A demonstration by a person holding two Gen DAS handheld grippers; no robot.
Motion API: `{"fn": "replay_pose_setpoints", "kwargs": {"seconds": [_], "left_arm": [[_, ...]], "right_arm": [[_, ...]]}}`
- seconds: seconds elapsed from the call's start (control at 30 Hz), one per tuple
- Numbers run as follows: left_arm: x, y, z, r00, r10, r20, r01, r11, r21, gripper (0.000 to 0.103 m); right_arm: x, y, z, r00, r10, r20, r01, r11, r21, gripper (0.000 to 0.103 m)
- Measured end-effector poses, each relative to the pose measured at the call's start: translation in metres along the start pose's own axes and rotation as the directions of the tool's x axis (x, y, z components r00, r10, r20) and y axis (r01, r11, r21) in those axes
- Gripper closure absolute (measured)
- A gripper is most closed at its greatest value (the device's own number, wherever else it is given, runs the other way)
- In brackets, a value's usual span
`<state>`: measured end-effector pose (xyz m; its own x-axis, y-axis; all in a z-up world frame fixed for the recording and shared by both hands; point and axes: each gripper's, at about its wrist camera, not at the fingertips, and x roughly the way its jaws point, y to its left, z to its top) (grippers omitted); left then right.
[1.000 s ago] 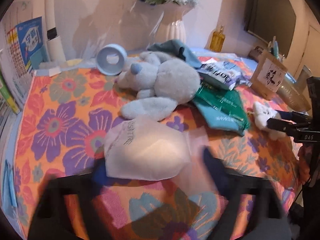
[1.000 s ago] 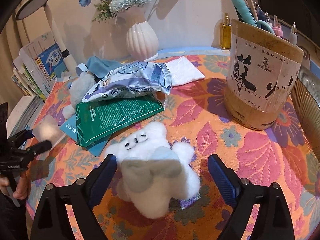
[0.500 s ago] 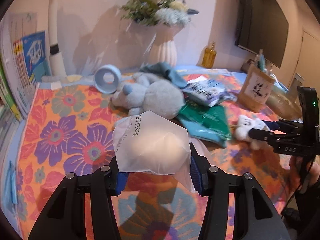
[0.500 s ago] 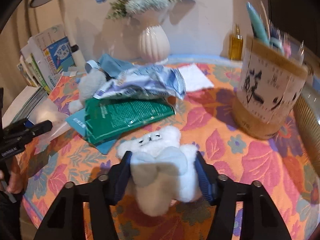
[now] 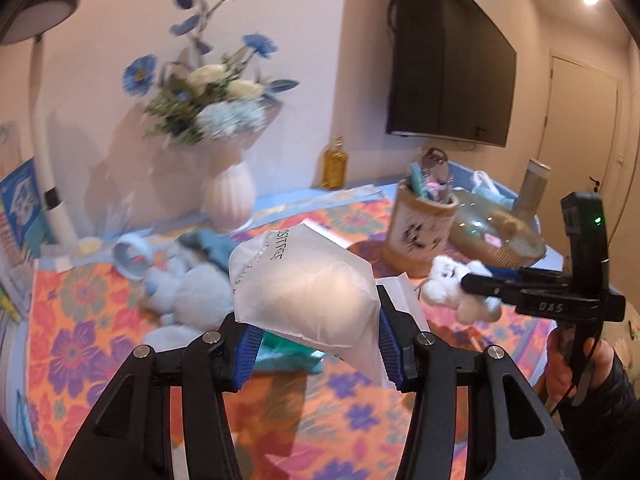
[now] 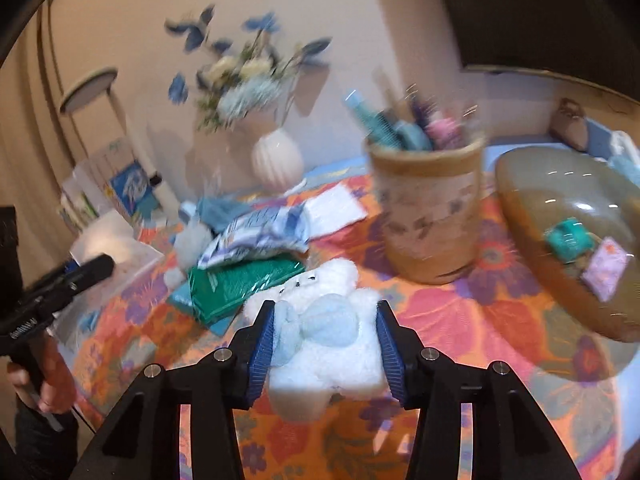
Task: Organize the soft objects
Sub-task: 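Carry the bag and plush to the glass bowl and open both tools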
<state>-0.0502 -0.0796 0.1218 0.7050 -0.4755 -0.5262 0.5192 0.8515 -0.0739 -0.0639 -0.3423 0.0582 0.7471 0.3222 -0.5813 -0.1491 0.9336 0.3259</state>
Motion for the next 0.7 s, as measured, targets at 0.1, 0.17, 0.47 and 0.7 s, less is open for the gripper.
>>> {"fn": "replay_pose_setpoints", "kwargs": {"seconds": [0.1, 0.17, 0.47, 0.7], "left_arm": [[0.009, -0.027, 0.019, 0.997, -0.075, 0.009, 0.075, 0.997, 0.032, 0.055], [0.012, -0.044, 0.032, 0.993, -0.113, 0.021, 0.112, 0.992, 0.061, 0.055], [0.063, -0.157, 0.099, 0.962, -0.271, 0.022, 0.262, 0.946, 0.192, 0.055], [0.144, -0.22, 0.115, 0.948, -0.307, -0.081, 0.318, 0.926, 0.206, 0.055]], "right_arm": [[-0.035, -0.014, 0.013, 0.996, -0.022, 0.084, 0.02, 1.0, 0.024, 0.056], [-0.061, -0.027, 0.023, 0.988, -0.061, 0.145, 0.054, 0.997, 0.05, 0.056], [-0.13, -0.105, 0.059, 0.915, -0.315, 0.253, 0.254, 0.935, 0.249, 0.056], [-0.117, -0.18, 0.061, 0.902, -0.415, 0.122, 0.328, 0.84, 0.432, 0.056]]}}
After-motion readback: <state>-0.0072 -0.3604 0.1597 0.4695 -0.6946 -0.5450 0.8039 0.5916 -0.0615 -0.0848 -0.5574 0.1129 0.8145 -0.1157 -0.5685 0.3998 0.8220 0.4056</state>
